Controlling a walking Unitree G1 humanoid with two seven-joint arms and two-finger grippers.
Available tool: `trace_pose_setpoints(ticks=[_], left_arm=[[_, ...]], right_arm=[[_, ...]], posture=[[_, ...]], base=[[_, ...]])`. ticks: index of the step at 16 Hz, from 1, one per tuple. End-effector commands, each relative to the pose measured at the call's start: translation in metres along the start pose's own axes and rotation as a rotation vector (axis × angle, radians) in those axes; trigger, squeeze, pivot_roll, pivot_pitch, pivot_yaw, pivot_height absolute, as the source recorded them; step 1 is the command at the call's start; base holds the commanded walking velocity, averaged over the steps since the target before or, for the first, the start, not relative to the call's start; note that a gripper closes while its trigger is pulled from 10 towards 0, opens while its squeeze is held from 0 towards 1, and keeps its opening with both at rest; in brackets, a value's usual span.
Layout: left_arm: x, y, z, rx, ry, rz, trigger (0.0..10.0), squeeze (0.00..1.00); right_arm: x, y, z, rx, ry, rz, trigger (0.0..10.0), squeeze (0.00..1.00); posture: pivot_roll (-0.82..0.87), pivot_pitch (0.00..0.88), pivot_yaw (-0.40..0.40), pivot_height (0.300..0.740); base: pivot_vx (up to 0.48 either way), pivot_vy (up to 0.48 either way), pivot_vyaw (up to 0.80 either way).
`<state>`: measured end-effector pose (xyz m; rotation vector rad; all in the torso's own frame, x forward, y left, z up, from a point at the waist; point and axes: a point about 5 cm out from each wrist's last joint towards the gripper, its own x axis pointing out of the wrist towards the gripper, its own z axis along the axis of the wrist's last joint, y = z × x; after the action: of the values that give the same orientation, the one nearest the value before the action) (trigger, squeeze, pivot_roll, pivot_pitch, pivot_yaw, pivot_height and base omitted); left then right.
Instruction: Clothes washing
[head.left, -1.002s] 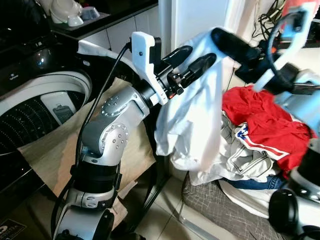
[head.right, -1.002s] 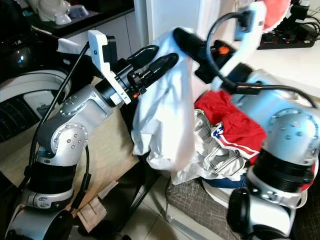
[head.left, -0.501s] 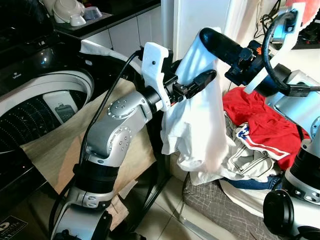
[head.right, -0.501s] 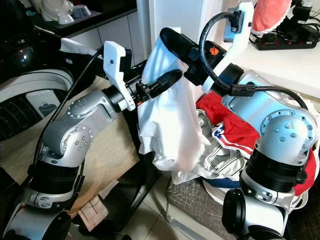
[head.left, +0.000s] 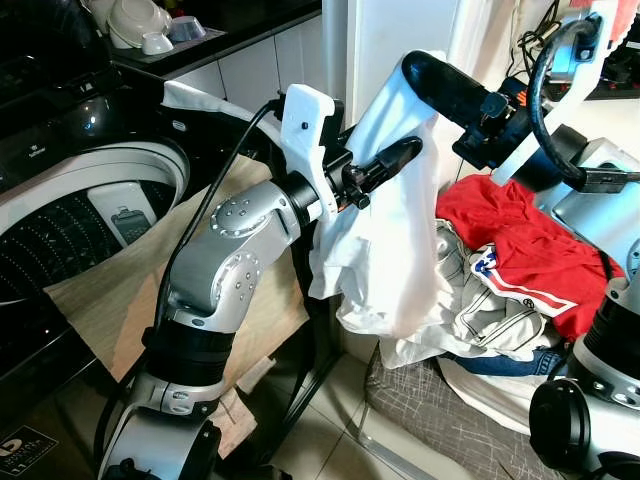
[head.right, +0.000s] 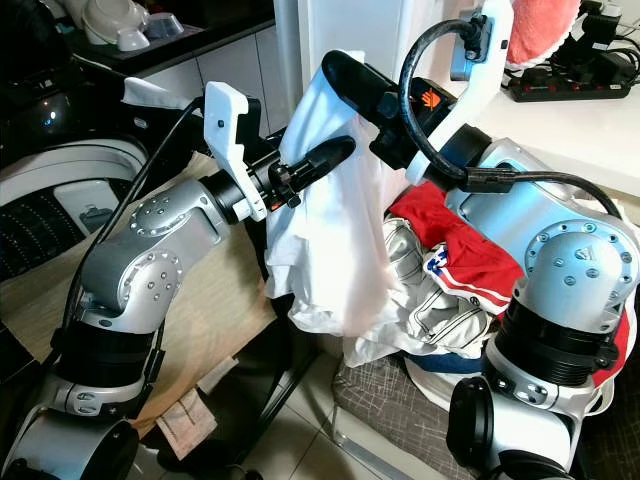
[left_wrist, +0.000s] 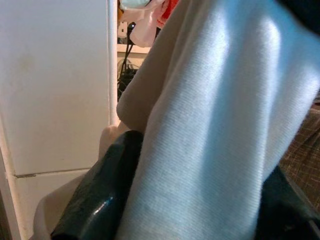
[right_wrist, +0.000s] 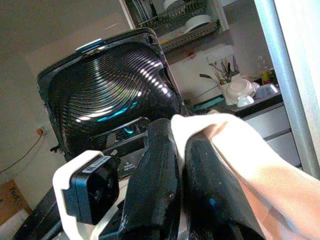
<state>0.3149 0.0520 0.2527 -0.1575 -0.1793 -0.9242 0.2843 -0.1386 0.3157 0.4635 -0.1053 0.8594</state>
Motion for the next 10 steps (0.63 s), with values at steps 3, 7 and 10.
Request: trace_pose_setpoints(ticks=[3,7,10], left_arm=[[-0.002,0.007,0.001,0.004,0.005,0.037,0.0,0.00],[-0.002,0.016,0.009,0.013,-0.034,0.094,0.0,0.00],[-0.004,0.020,0.012,0.010,-0.033,0.108,0.0,0.00]], right_arm=[[0.000,0.007,0.004,-0.031,-0.023,0.017,0.0,0.00],[-0.003,0.007,0.003,-0.043,-0.022,-0.002,0.0,0.00],[-0.005,0.006,0.002,-0.064,-0.013,-0.025,10.0,0.52]], posture=[[-0.07,0.000,0.067,0.740],[-0.07,0.000,0.074,0.740],[-0.07,0.000,0.079,0.740]], base=[[0.000,0.000,0.00],[0.000,0.000,0.00],[0.000,0.000,0.00]])
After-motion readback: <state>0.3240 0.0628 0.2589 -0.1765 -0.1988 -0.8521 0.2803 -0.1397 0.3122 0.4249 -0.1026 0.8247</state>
